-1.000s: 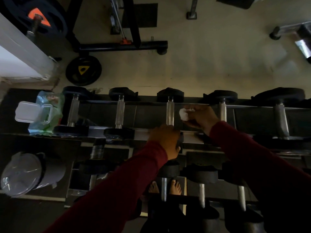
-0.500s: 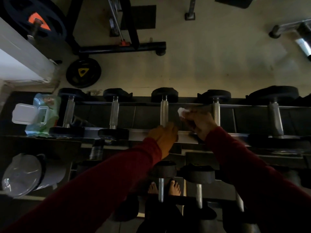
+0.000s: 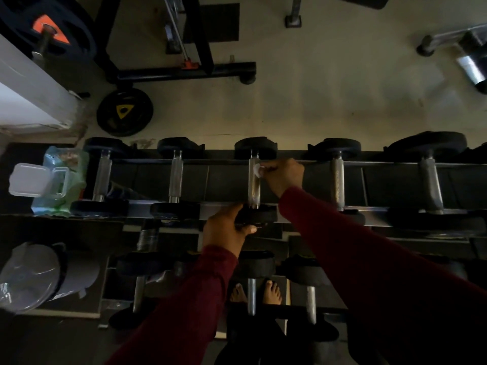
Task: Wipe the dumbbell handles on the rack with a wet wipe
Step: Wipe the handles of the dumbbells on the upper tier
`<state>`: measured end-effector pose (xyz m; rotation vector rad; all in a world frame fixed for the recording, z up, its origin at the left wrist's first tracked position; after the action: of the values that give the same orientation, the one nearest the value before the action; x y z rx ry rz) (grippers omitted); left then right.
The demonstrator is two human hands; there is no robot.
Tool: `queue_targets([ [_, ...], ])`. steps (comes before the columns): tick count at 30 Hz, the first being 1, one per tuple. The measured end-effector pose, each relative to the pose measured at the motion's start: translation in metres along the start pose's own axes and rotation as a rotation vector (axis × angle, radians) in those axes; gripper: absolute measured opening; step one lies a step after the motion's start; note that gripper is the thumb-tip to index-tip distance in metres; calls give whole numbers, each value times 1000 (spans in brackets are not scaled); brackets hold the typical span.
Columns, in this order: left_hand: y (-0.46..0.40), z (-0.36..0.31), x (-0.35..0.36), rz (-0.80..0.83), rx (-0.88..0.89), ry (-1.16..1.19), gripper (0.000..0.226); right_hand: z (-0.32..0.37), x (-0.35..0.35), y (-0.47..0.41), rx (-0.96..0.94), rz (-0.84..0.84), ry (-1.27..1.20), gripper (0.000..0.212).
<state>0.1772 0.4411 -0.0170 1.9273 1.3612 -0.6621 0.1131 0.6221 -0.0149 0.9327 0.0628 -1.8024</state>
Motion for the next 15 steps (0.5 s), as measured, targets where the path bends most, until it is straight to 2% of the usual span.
queue_targets([
  [3,-1,8,-1,10,-61,53,60,-11,5,11,-39,3,45,3],
  [8,-9,7,-8,67,-71,17,58,-38,20,38,-47,162,206,12],
  [12,-8,7,-11,54,-59,47,56,-7,8,17,-140,-59,86,8],
  [15,-8,9,-10,36,-69,86,59,19,3,7,-275,-114,198,14],
])
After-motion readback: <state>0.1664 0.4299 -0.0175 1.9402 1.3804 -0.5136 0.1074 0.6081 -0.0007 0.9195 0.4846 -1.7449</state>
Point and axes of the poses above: each hand's wrist, its own y-axis away from the middle knuckle, its own x-axis out of the palm, z = x × y, the point moved 5 cm from there along -y, towards the middle knuckle, and after that the axes turned 3 degrees about x, right-handed, at the moved point
